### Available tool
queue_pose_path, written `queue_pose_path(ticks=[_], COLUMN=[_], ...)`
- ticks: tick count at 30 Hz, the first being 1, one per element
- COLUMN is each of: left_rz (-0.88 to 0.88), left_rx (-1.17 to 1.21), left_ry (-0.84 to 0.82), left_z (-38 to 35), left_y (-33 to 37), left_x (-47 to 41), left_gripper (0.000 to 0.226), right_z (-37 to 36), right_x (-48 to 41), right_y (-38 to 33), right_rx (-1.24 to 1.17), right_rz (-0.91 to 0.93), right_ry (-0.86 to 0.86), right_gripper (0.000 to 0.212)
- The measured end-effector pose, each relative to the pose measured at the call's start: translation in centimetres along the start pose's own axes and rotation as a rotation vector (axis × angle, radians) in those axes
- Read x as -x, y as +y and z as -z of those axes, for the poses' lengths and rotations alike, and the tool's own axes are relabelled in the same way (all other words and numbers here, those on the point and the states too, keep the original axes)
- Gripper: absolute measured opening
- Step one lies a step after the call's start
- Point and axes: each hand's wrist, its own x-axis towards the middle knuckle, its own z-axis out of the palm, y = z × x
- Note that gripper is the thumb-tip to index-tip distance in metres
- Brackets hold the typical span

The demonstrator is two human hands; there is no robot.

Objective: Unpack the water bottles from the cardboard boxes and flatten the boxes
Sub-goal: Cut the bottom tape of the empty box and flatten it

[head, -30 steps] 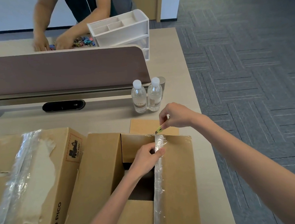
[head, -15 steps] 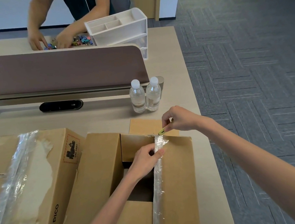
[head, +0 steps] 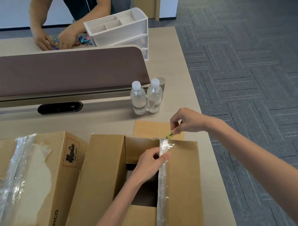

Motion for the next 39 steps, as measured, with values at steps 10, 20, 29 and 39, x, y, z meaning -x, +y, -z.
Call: queue_pose_path(ticks=[10,20,29,39], left_rz=[-0.051,-0.064,-0.058,-0.098], left_rx=[0.235,0.208,0.118,0.140], left_ry=[0.078,0.121,0.184,0.198], left_z=[3.6,3.4,3.0,2.7], left_y=[1.2,1.6,0.7,2.7], left_x=[1.6,1.7,1.8,3.4], left_gripper=[0.021,0.022,0.044,0.045], right_z=[-3.0,-13.8,-20.3,-18.3], right_x=[4.2,5.3,7.5,8.3], right_y=[4.7,8.0,11.1,12.7], right_rx=[-0.732,-0.389,-0.050,-0.179], right_rz=[-0.154,-0.467,-0.416,-0.467], right_ry=[0.362,0.705,0.534,0.669], right_gripper=[0.022,0.024,0.069,0.038])
